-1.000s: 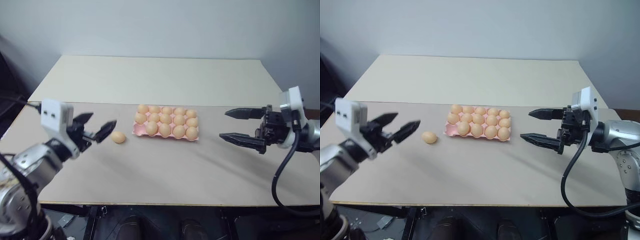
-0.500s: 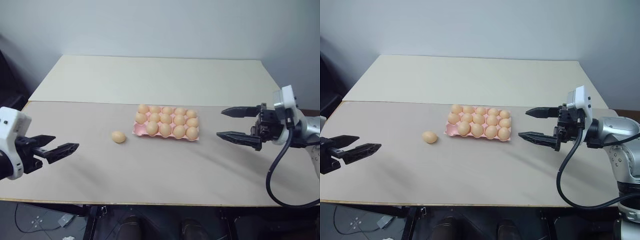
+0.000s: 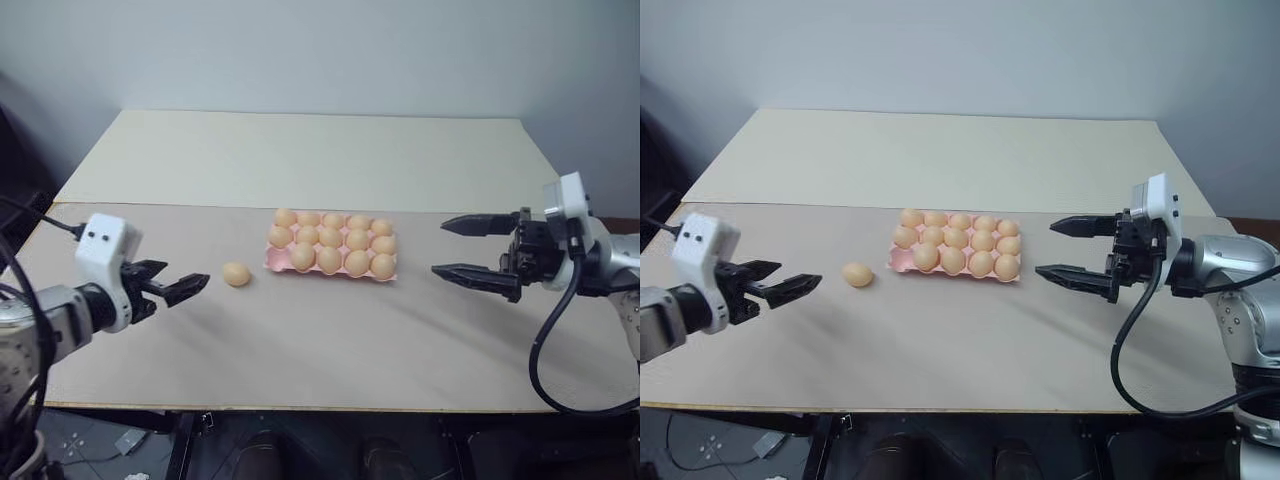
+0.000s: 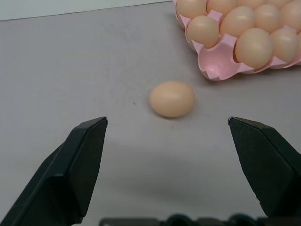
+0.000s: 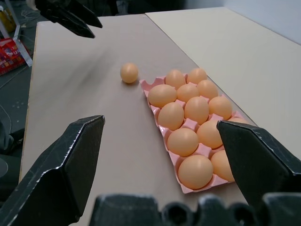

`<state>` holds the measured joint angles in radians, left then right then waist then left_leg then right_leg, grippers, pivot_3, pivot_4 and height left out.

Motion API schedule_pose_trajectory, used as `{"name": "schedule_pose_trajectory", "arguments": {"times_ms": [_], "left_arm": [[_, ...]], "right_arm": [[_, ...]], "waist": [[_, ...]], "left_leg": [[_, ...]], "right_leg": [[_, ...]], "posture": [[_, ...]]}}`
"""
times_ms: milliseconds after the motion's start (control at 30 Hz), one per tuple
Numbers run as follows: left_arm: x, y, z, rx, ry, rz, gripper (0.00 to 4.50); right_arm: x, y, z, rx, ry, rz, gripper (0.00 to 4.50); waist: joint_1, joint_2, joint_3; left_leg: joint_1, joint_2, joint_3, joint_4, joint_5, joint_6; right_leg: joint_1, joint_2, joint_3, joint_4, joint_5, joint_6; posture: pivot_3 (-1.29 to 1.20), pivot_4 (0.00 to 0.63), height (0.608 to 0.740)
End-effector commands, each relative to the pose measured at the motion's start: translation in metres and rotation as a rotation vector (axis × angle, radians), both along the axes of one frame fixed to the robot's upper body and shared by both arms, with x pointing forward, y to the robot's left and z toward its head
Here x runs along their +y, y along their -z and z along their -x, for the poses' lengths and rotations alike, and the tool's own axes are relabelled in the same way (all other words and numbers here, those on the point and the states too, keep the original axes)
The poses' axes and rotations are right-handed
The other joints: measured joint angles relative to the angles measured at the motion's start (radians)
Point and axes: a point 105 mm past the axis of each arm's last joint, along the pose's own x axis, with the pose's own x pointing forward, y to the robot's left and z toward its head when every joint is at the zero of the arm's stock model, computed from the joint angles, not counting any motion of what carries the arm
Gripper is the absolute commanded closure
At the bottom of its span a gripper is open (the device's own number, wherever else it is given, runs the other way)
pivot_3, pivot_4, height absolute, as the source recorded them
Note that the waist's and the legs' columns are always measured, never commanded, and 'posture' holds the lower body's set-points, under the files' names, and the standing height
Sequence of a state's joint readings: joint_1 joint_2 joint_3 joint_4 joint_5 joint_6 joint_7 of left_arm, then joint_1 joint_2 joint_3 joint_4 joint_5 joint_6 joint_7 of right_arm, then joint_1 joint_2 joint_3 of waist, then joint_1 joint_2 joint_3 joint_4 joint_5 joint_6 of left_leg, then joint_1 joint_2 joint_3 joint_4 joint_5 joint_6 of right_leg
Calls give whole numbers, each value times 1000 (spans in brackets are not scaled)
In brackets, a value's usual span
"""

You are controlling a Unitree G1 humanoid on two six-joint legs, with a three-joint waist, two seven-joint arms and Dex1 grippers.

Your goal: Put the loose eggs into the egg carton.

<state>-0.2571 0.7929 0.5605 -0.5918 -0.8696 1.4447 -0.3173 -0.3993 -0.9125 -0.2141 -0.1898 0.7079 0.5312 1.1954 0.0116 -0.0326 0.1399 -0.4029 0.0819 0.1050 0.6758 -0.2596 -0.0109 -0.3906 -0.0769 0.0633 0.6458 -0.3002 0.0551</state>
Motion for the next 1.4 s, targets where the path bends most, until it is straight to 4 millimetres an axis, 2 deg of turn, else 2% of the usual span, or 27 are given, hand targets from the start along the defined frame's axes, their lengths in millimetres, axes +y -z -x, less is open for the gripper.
{"name": "schedule_pose_trajectory", "arguments": {"times_ms": [33, 267, 500, 633, 800, 1100, 1400], "left_arm": [[-3, -4, -12, -47, -15, -18, 19], [-5, 16, -40, -10, -69, -50, 19], [-15, 30, -57, 18, -20, -7, 19], [-28, 36, -60, 31, 48, 31, 19], [-31, 52, -68, 73, 24, -15, 19], [-48, 56, -74, 75, 46, 9, 19], [-51, 62, -79, 91, 29, 7, 19]], "right_arm": [[-1, -13, 7, -64, 2, 11, 0], [-1, -15, 9, -68, 9, 10, 0], [0, -15, 9, -65, 10, 10, 0], [1, -15, 9, -64, 11, 11, 0], [1, -15, 9, -63, 13, 12, 0], [0, -16, 11, -63, 19, 10, 0], [0, -15, 11, -62, 20, 10, 0]], "waist": [[0, 0, 0], [0, 0, 0], [0, 0, 0], [0, 0, 0], [1, 0, 0], [0, 0, 0], [1, 0, 0]], "left_leg": [[0, 0, 0, 0, 0, 0], [0, 0, 0, 0, 0, 0], [0, 0, 0, 1, 0, 0], [0, 0, 0, 1, 0, 0], [-1, 0, 0, 1, 0, 0], [-1, 0, 0, 1, 0, 0], [-1, 0, 0, 2, 0, 0]], "right_leg": [[0, 0, 0, 0, 0, 0], [0, 0, 0, 0, 0, 0], [0, 0, 0, 0, 0, 0], [0, 0, 0, 0, 0, 0], [0, 0, 0, 0, 0, 0], [0, 0, 0, 0, 0, 0], [0, 0, 0, 0, 0, 0]], "posture": [[0, 150, 740], [0, 150, 740], [0, 150, 740], [0, 150, 740], [0, 150, 740], [0, 150, 740], [0, 150, 740]]}}
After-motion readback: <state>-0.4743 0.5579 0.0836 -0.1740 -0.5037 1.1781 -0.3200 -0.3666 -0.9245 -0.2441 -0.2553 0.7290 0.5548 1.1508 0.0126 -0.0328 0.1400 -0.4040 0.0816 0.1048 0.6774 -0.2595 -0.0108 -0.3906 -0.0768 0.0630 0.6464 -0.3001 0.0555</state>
